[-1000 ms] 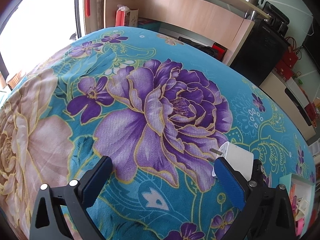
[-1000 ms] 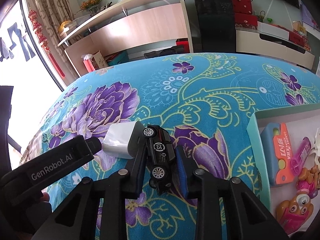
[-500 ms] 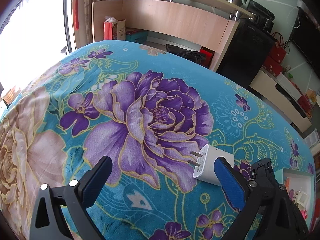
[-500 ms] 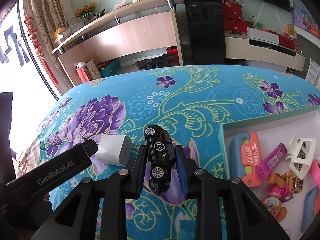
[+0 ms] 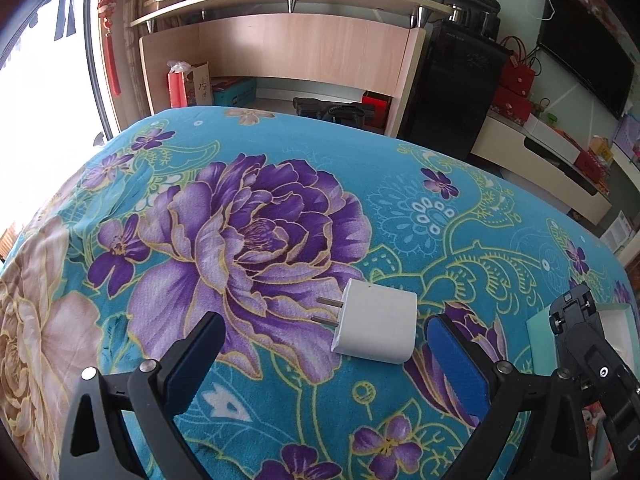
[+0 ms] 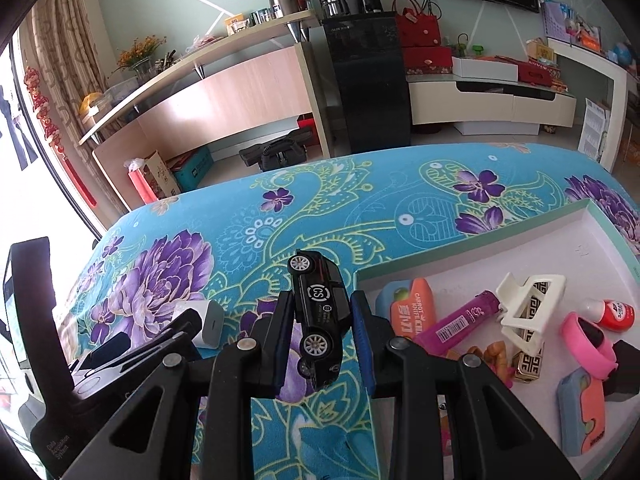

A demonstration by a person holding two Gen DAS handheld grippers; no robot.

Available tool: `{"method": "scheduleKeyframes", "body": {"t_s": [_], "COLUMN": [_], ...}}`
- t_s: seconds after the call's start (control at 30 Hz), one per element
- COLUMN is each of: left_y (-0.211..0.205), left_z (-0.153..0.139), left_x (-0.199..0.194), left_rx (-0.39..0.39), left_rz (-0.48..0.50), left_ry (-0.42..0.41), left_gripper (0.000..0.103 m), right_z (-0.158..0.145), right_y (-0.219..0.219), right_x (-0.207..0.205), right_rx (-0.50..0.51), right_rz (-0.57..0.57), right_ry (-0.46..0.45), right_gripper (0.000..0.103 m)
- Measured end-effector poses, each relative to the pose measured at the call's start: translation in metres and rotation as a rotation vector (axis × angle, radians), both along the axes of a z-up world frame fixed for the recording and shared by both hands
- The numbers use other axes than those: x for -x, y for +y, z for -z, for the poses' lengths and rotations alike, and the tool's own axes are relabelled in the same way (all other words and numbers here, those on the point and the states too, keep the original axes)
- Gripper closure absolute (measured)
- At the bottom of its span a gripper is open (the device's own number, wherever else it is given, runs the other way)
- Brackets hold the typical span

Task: Organize rigid objects
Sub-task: 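Grasp the white charger cube with the left gripper while the right holds the car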

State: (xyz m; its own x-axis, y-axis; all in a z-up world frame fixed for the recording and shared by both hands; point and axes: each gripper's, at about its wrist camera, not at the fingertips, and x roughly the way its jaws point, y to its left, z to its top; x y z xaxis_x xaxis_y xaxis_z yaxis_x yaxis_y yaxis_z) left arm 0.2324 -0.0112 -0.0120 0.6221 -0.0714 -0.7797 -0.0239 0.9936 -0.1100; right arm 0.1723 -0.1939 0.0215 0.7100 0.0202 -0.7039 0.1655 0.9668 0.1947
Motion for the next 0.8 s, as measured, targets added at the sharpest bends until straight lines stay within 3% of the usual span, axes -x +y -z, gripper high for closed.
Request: {"method": "scheduleKeyframes", "body": {"t_s": [0.23,0.57,0.8], "left_y": [-0.015,-0.023,-0.027], "left_z": [0.009,0.018,0.021], "left_x": [-0.003,-0.006,-0.007], "left_rx": [-0.05,-0.069,-0.091], "left_rz": [0.043,0.073,0.08], "left_ry": [0.012,0.026,0.033], "left_gripper": [0.004,0.018,0.019], "right_z": [0.001,0.004,0.006], "right_y": [-0.006,-0.004,-0.002], "right_x": [0.002,0.001,0.0], "right_rx": [-0.015,-0.018,-0.021], "right_rz": [0.02,0.005,-0.002], "right_ry": [0.02,0.039,0.049], "right_gripper": [0.073,0.073,0.073]}}
